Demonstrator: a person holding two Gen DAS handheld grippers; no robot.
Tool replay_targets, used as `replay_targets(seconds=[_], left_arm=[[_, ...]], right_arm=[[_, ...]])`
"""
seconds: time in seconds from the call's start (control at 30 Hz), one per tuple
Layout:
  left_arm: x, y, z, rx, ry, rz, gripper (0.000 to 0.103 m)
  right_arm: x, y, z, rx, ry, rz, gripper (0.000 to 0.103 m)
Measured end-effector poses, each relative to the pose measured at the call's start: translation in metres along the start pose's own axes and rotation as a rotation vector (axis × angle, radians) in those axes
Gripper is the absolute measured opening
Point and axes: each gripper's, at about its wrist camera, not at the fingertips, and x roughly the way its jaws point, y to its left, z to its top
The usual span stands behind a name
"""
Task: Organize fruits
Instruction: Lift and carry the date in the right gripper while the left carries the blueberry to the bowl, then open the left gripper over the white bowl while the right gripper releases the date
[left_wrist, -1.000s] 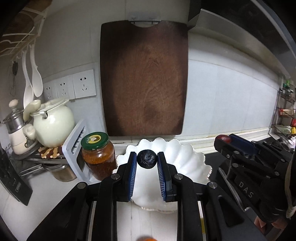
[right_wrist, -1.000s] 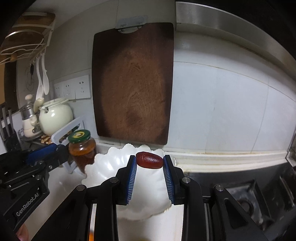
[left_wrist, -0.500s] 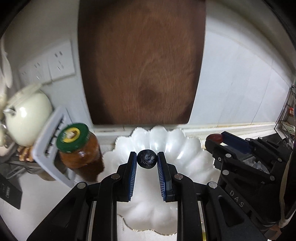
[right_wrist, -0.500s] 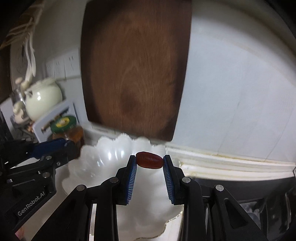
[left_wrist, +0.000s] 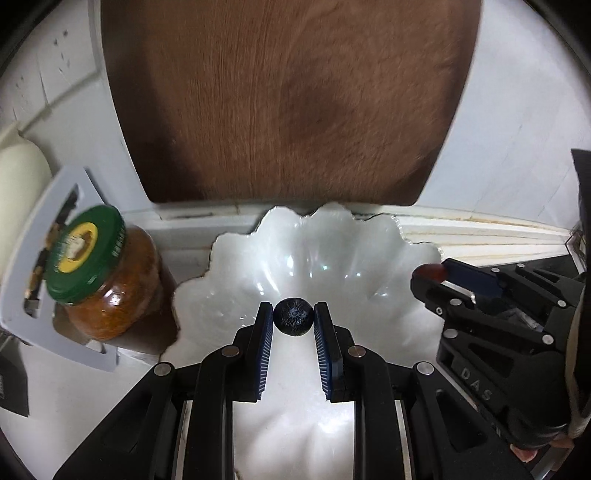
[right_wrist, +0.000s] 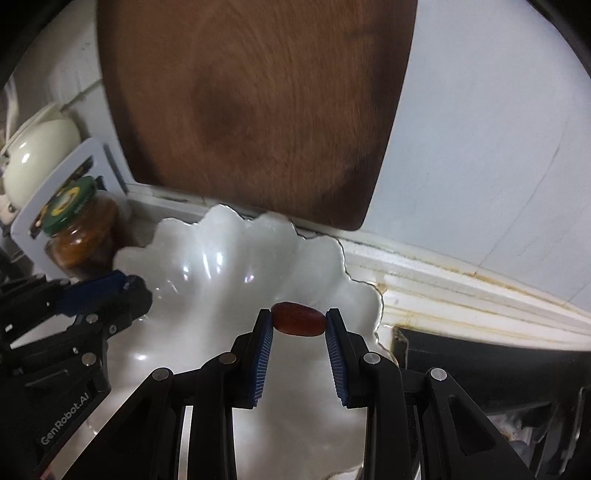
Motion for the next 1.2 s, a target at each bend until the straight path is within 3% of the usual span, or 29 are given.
replay_targets(seconds=[0.37,0.43,0.5,0.63,0.8,0.87,1.0,1.2], left_arm=[[0.034,0.001,0.002,0.006,0.089,0.051,0.024],[0.034,0.001,0.003,0.009,0.093,0.058,0.030],[0.030,0.002,0.002,0.003,0.082,0.064,0.047],[0.022,0.002,0.001,0.009,0.073,0.087,0.054],[0.000,0.001,-0.003,0.030,0.024,0.136,0.064],[-0.010,0.002,-0.005,0.028,0.006,0.149,0.067],[-0.035,0.006,-0.010,0.011,-0.046,0.171,0.076],[-0.073,0.004,-0.020,0.015,-0.124,0.185,0.081]], right_arm=[[0.025,0.001,0.003,-0.009,0.073,0.012,0.031],[0.026,0.001,0.002,-0.015,0.080,0.010,0.031],[0.029,0.001,0.002,-0.011,0.092,0.023,0.032],[0.030,-0.001,-0.002,0.009,0.107,0.041,0.045],[0.014,-0.004,-0.006,0.020,0.070,0.015,0.046],[0.003,-0.005,-0.008,0.026,0.050,0.010,0.053],[-0.023,-0.005,-0.012,0.037,0.002,-0.010,0.054],[-0.061,0.002,-0.021,0.042,-0.059,-0.039,0.054]])
